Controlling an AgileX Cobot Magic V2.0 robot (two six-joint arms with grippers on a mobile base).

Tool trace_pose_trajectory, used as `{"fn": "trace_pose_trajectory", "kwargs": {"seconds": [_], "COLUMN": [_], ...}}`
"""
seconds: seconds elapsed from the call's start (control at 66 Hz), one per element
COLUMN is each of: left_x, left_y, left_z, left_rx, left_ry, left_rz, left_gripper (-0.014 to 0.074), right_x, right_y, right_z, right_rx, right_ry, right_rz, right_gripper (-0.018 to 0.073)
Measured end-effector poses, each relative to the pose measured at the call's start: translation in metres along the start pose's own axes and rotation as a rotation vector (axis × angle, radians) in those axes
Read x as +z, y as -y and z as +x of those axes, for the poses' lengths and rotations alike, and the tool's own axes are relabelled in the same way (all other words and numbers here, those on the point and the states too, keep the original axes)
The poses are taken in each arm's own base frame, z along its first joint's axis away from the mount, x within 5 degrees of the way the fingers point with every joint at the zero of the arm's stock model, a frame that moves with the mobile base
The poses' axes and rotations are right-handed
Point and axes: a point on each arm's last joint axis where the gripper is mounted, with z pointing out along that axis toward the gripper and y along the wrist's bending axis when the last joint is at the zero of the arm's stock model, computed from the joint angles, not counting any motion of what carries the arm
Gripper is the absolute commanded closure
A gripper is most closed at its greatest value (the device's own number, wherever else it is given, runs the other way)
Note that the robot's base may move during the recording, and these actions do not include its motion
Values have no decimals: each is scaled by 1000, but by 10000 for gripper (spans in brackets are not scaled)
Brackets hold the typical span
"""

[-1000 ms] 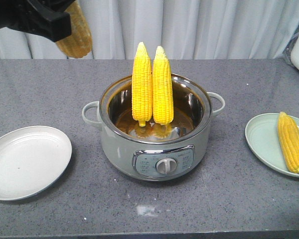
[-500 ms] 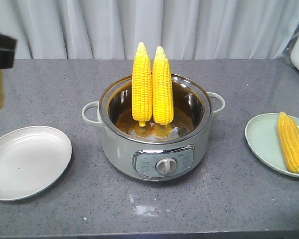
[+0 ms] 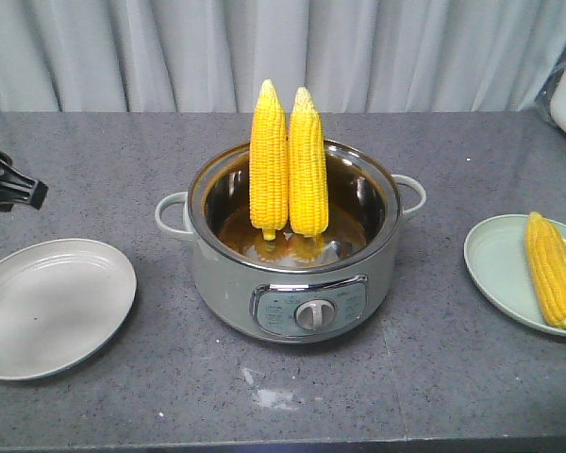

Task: Distribute corn equally
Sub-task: 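Carry the cob over the white plate and lower it down, then open the left gripper and raise it off the cob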

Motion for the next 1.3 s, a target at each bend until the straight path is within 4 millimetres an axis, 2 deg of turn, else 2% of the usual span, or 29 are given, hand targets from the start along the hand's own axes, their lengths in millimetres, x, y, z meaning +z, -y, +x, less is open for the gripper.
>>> {"fn": "trace_pose_trajectory", "kwargs": {"seconds": [0.288, 0.773, 0.864, 0.97, 1.152, 1.304], "left_x": [58, 128, 138, 146, 150, 151], "left_y": [13, 15, 17, 19, 20, 20], "left_z": [-5, -3, -3, -2, -4, -6], "left_rx": [-32, -76, -72, -66, -65, -65], "left_ry": [-198, -360, -378, -387, -363, -341], "left_rz": [-11, -47, -47, -47, -41, -37], "left_gripper": [307, 307, 295, 238, 105, 57], "right_x": [0, 0, 0, 0, 0, 0], "right_y": [0, 0, 0, 0, 0, 0], "right_z": [0, 0, 0, 0, 0, 0], "right_rx": [0, 0, 0, 0, 0, 0], "right_ry": [0, 0, 0, 0, 0, 0], "right_rz": [0, 0, 0, 0, 0, 0], "right_gripper": [102, 102, 102, 102, 102, 102]}}
